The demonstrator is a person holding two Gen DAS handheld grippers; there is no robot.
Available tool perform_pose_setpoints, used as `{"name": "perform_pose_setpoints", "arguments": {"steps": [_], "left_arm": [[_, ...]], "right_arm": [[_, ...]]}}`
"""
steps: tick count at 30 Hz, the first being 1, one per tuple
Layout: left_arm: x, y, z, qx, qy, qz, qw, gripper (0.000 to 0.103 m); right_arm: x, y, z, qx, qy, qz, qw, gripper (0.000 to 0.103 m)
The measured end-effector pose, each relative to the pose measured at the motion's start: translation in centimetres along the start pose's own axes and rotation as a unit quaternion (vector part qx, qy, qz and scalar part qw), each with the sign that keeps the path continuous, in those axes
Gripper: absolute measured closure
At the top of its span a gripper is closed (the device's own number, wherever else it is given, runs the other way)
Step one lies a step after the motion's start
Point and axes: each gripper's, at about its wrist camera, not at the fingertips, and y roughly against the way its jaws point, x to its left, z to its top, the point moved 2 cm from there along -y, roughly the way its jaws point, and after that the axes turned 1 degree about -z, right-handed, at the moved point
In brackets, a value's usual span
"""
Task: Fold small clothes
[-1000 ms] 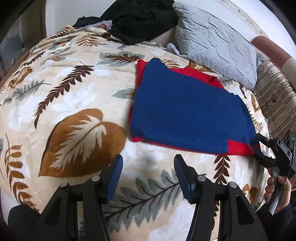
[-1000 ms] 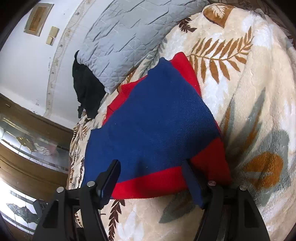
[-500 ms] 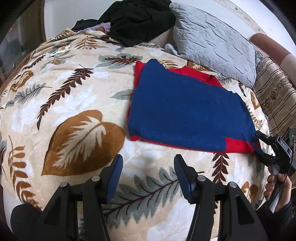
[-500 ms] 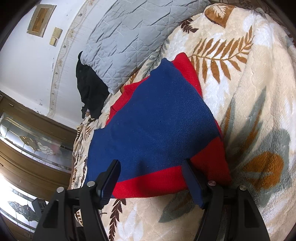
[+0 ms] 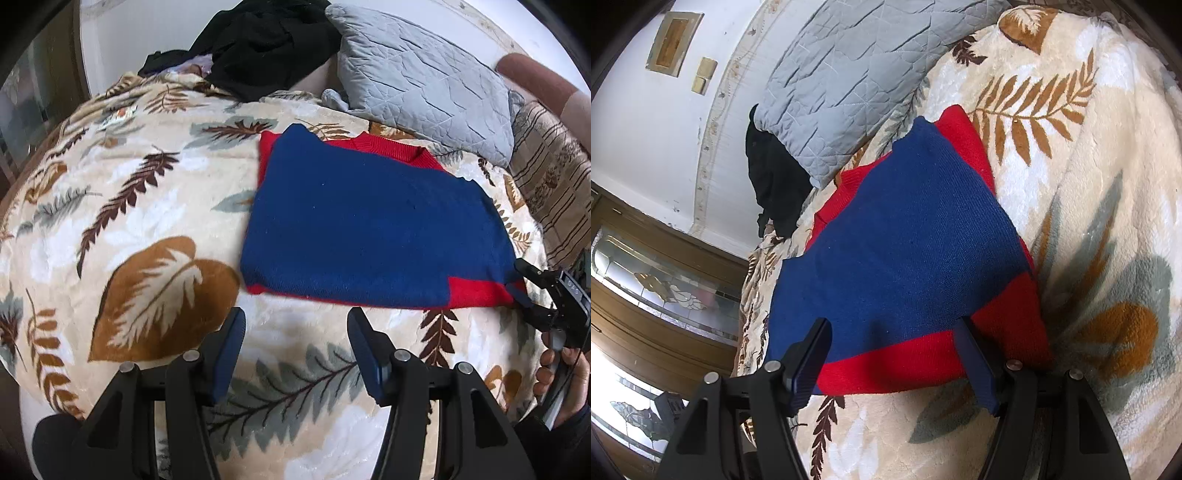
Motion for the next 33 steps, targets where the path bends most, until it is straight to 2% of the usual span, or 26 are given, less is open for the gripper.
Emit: {"name": "perform_pose_setpoints", "arguments": {"steps": [8,18,24,26,29,33], "left_arm": [[-0.9,-0.5,0.0,-0.004,-0.017,0.005,0.9998,0.045],[-0.5,-1.3,-0.1,0.002,-0.011,0.007,0.9999,0.045],[-0.5,-1.9,0.2,0.003,-0.019,0.013,0.9997,0.045],[-0.5,-2.3,0.5,0.005,-0.015,0.012,0.9998,0.045],[-0.7,-2.9,0.7,0.010,-0.012,0.013,0.9998,0.045],[-1.4,-3.4,0.7,0.015,-0.026,0.017,0.9994,0.045]], "right_arm": [[0.0,0.0,-0.1,-0.006,0.007,0.001,1.000,0.030],[0.4,-0.2,-0.3,-0.011,0.020,-0.005,1.000,0.030],[0.8,0.0,0.3,0.010,0.009,-0.017,1.000,0.030],[1.8,0.5,1.2,0.022,0.009,-0.014,1.000,0.030],[3.6,0.9,3.4,0.019,0.033,0.000,0.999,0.030],[5.2,-1.9,7.0,0.053,0.040,0.023,0.998,0.030]]}}
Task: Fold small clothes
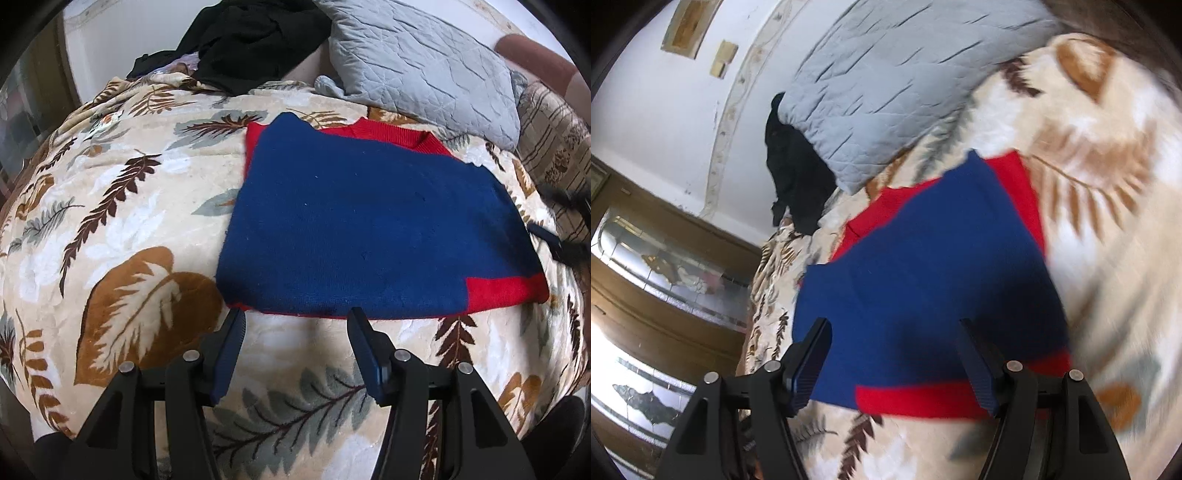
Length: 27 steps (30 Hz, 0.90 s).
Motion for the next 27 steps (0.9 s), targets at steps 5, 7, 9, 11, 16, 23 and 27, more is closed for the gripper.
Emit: {"name": "perform_pose_setpoints", "arguments": {"steps": [5,7,9,11,16,23,27], "left_arm": [[0.4,0.1,0.5,-0.002,-0.002,0.013,0.9999,0.045],[0.8,0.6,0.8,-0.012,-0.003,0.021,0.9997,0.045],[1.2,0.5,1.1,-0.016,0.001,0.026,0.9995,0.045],[1.5,0.2,1.2,-0.009,0.009,0.021,0.9997,0.045],[1.1,0.9,0.9,-0.016,0.008,0.008,0.9998,0.045],[1.1,1.6,1.3,-0.029,0.014,-0.001,0.9995,0.045],[0.6,0.9,2.7,-0.035,0.023,-0.007,0.9991,0.045]], "right_arm": [[-3.8,-5.2,4.7,0.039,-0.058,-0.010,0.997,0.030],[-7.5,-3.6,5.9,-0.016,-0.134,-0.007,0.991,0.031],[-8.3,-1.9,6.0,-0.047,-0.164,-0.009,0.985,0.030],[-6.3,-0.2,5.6,-0.062,-0.109,-0.038,0.991,0.030],[-3.6,2.6,1.5,-0.066,-0.078,-0.019,0.995,0.030],[-3.4,4.0,-6.9,-0.040,-0.099,0.010,0.994,0.030],[-4.9,2.9,-9.1,-0.034,-0.149,0.005,0.988,0.030]]}}
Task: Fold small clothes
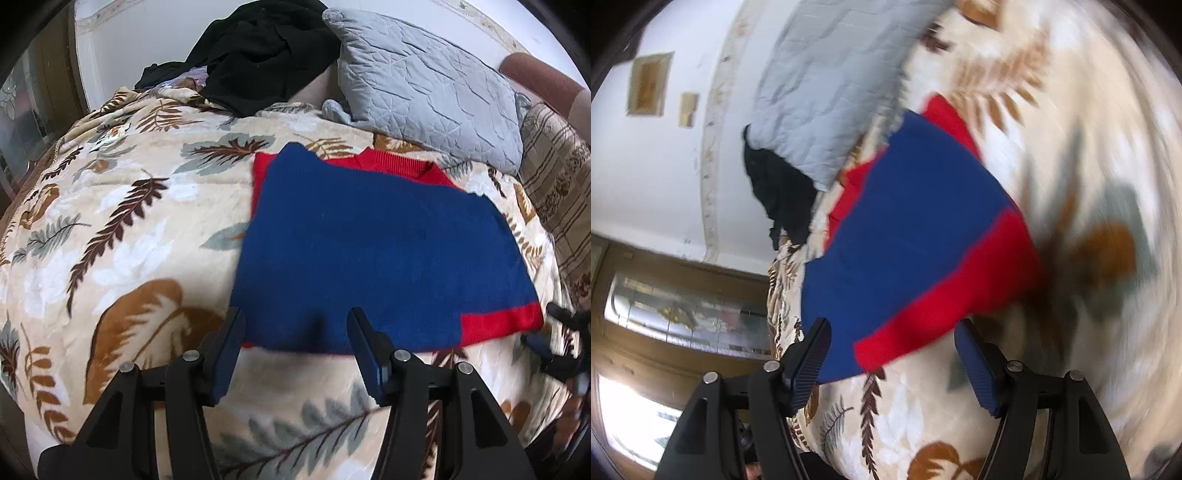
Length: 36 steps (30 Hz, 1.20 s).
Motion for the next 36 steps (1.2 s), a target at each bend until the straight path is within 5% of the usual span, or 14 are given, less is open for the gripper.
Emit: {"name": "perform_pose_setpoints", "arguments": {"steps": [8,9,11,15,18,20,21,22,29,30,31,36], "left_arm": [[-1.8,-3.3,2.7,0.002,0.006,0.002,1.0000,0.045],[-1.8,-3.8,2.7,0.007,0.006,0.004,0.9999,0.045],[-1.8,-4.6,2.7,0.019,0.007,0.007,0.9998,0.045],[-1.5,-4.7,2.5,0.017,0.000,0.014,0.9998,0.045],[-1.1,-4.7,2.7,0.014,0.001,0.014,0.9998,0.045],[-1.0,-4.9,2.9,0.012,0.005,0.015,0.9998,0.045],[-1.0,-5.0,2.9,0.013,0.006,0.014,0.9998,0.045],[-1.0,-5.2,3.0,0.014,0.008,0.013,0.9998,0.045],[-1.1,-5.7,3.0,0.015,0.005,0.013,0.9998,0.045],[-1.1,-5.9,3.0,0.017,0.006,0.013,0.9998,0.045],[-1.0,-6.0,3.1,0.018,0.006,0.013,0.9997,0.045],[-0.8,-6.1,3.4,0.008,0.000,0.011,0.9999,0.045]], "right_arm": [[-0.9,-1.7,2.9,-0.038,-0.067,0.001,0.997,0.030],[-0.6,-2.0,3.2,-0.041,-0.059,-0.007,0.997,0.034],[-0.2,-2.4,3.5,-0.043,-0.030,-0.056,0.997,0.085],[0.0,-1.6,3.3,-0.050,-0.010,-0.075,0.996,0.091],[0.4,-1.1,2.6,-0.035,0.018,-0.092,0.995,0.088],[-0.9,-0.4,1.8,-0.039,-0.007,-0.089,0.995,0.068],[-1.5,-0.2,1.5,-0.038,-0.027,-0.057,0.997,0.037],[-1.3,0.1,1.3,-0.045,-0.032,-0.031,0.998,0.026],[-1.3,-1.5,3.4,-0.059,-0.077,-0.048,0.994,0.022],[-1.1,-1.6,3.7,-0.062,-0.070,-0.054,0.994,0.043],[-1.0,-2.0,3.8,-0.055,-0.063,-0.075,0.994,0.087],[3.0,1.5,2.1,-0.118,0.051,-0.116,0.985,0.088]]}}
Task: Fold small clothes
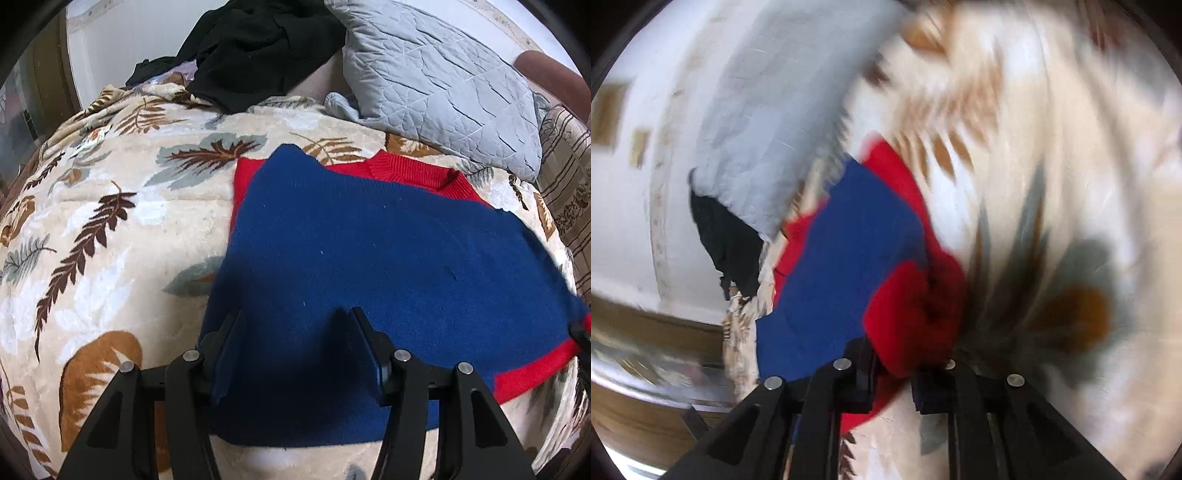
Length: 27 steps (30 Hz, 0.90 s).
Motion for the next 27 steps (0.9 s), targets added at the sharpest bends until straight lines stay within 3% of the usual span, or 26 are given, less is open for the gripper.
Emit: {"name": "perform_pose_setpoints", "arguments": {"steps": [1,3,4,5,6,7,9,12,14,21,23,24,27], "left_arm": [[0.0,-0.5,0.1,0.003,0.002,0.001,1.0000,0.045],[-0.1,-1.5,0.3,0.010,0.005,0.003,0.9999,0.044],[-0.3,-1.6,0.3,0.006,0.000,0.006,1.0000,0.043],[-0.5,-1.6,0.4,0.002,-0.008,0.008,0.9999,0.041],[-0.7,-1.7,0.4,0.000,-0.016,0.009,0.9998,0.041],[-0.7,-1.8,0.5,0.000,-0.018,0.009,0.9998,0.041],[-0.5,-1.9,0.6,-0.005,-0.013,0.005,0.9999,0.040],[-0.5,-2.0,0.4,-0.012,-0.013,0.004,0.9998,0.040],[-0.7,-2.0,0.2,-0.018,-0.018,0.006,0.9997,0.039],[-0.7,-1.9,0.1,-0.018,-0.022,0.004,0.9996,0.039],[-0.6,-2.0,0.1,-0.017,-0.022,0.003,0.9996,0.039],[-0.6,-2.0,0.1,-0.017,-0.022,0.004,0.9996,0.039],[-0.6,-2.0,0.1,-0.017,-0.022,0.002,0.9996,0.039]], "right_arm": [[0.2,-0.3,-0.1,0.002,0.020,-0.012,1.000,0.087],[-1.2,-2.8,-0.6,0.054,0.024,-0.040,0.997,0.082],[-2.8,-4.2,-0.9,0.092,-0.010,-0.039,0.995,0.080],[-3.8,-3.4,-0.7,0.072,-0.043,0.005,0.996,0.079],[-4.0,-2.9,-0.6,0.072,-0.045,0.012,0.996,0.068],[-3.7,-2.1,-0.3,0.078,-0.035,0.023,0.996,0.048],[-2.8,-0.4,0.6,0.063,-0.017,0.030,0.997,0.020],[-1.2,0.9,3.0,0.035,0.023,0.031,0.999,0.020],[0.0,-0.2,5.6,0.040,0.047,0.034,0.998,0.020],[0.5,-11.5,12.6,0.122,0.088,-0.015,0.988,0.023],[1.4,-13.3,12.4,0.142,0.110,-0.021,0.983,0.045],[1.8,-13.9,12.2,0.152,0.121,-0.040,0.980,0.079],[2.7,-12.6,12.5,0.116,0.138,-0.047,0.982,0.083]]}}
